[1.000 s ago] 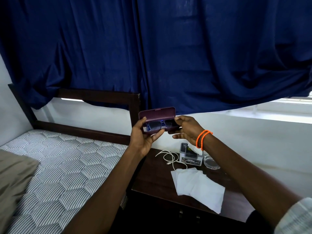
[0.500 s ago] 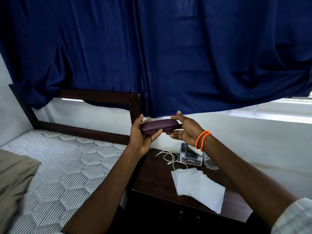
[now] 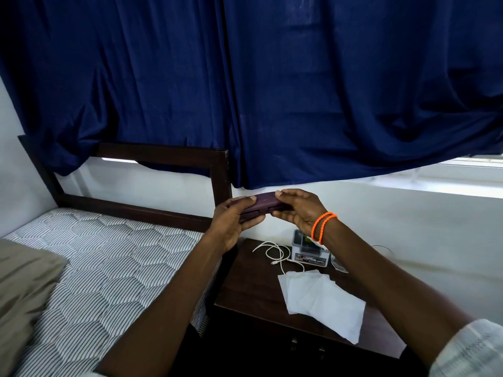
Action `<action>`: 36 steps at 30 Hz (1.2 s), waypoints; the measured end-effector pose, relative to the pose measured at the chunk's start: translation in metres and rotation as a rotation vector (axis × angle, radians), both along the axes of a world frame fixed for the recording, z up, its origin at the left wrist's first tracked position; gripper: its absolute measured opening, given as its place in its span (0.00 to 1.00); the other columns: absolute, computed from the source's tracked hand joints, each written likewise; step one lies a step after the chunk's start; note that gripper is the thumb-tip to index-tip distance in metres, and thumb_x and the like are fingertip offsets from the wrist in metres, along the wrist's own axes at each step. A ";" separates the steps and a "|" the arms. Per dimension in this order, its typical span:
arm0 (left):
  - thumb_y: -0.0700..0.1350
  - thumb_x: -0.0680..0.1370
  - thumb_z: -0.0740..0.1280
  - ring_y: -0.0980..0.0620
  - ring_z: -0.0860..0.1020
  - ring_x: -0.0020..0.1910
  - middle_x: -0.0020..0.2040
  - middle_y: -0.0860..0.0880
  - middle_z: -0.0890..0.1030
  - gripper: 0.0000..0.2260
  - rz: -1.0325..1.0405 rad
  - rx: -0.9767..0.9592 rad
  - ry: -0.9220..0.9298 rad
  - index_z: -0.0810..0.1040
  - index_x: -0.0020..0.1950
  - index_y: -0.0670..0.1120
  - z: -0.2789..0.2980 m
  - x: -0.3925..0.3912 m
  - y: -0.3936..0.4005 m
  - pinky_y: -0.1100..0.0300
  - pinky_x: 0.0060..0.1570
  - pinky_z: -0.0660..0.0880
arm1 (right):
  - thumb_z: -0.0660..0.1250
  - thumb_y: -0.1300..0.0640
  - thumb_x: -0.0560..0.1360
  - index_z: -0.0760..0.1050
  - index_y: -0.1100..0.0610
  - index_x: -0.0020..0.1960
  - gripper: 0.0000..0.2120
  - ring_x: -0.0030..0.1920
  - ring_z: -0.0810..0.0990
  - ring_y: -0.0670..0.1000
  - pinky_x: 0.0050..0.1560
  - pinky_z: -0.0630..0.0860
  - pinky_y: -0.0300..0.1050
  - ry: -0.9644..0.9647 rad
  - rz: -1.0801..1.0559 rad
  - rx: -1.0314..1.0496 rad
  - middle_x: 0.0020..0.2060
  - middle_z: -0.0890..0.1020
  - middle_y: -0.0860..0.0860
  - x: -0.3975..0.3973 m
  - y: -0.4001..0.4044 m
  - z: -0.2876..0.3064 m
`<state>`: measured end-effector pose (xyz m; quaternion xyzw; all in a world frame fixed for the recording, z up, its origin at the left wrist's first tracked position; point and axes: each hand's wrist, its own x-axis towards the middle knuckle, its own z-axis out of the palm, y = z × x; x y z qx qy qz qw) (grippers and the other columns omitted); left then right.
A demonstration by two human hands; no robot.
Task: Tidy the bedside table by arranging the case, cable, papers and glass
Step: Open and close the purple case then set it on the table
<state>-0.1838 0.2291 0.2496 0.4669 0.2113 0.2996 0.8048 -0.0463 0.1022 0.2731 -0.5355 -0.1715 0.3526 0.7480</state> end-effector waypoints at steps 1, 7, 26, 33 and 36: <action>0.39 0.73 0.78 0.37 0.86 0.52 0.51 0.36 0.85 0.19 0.000 0.003 0.003 0.79 0.59 0.34 0.000 0.000 0.000 0.47 0.48 0.85 | 0.76 0.64 0.72 0.78 0.63 0.52 0.11 0.45 0.85 0.62 0.41 0.85 0.52 0.001 -0.001 0.001 0.47 0.84 0.64 0.000 0.000 -0.001; 0.39 0.72 0.79 0.37 0.87 0.51 0.50 0.37 0.85 0.16 0.006 0.002 0.003 0.80 0.55 0.34 -0.005 -0.001 0.001 0.47 0.47 0.85 | 0.74 0.65 0.74 0.78 0.64 0.56 0.12 0.47 0.85 0.62 0.44 0.86 0.53 0.010 -0.002 -0.011 0.49 0.83 0.64 -0.001 0.001 -0.005; 0.37 0.74 0.76 0.41 0.86 0.51 0.54 0.35 0.85 0.18 0.065 -0.122 0.057 0.78 0.61 0.31 -0.036 0.004 0.001 0.47 0.45 0.85 | 0.77 0.68 0.70 0.74 0.62 0.49 0.14 0.42 0.87 0.58 0.43 0.84 0.48 0.097 -0.147 0.027 0.48 0.84 0.64 -0.010 0.018 -0.046; 0.43 0.75 0.76 0.45 0.85 0.50 0.52 0.42 0.88 0.12 0.037 -0.099 0.308 0.85 0.56 0.42 -0.080 0.003 0.013 0.51 0.46 0.83 | 0.79 0.66 0.68 0.75 0.60 0.49 0.15 0.38 0.87 0.57 0.37 0.84 0.48 0.097 -0.136 -0.106 0.43 0.86 0.61 -0.024 0.033 -0.096; 0.43 0.78 0.72 0.50 0.86 0.43 0.47 0.46 0.88 0.04 0.022 -0.100 0.375 0.84 0.52 0.45 -0.100 0.003 0.015 0.57 0.35 0.82 | 0.79 0.67 0.68 0.74 0.58 0.51 0.18 0.40 0.86 0.58 0.34 0.83 0.48 0.103 -0.126 -0.179 0.43 0.85 0.62 -0.028 0.044 -0.119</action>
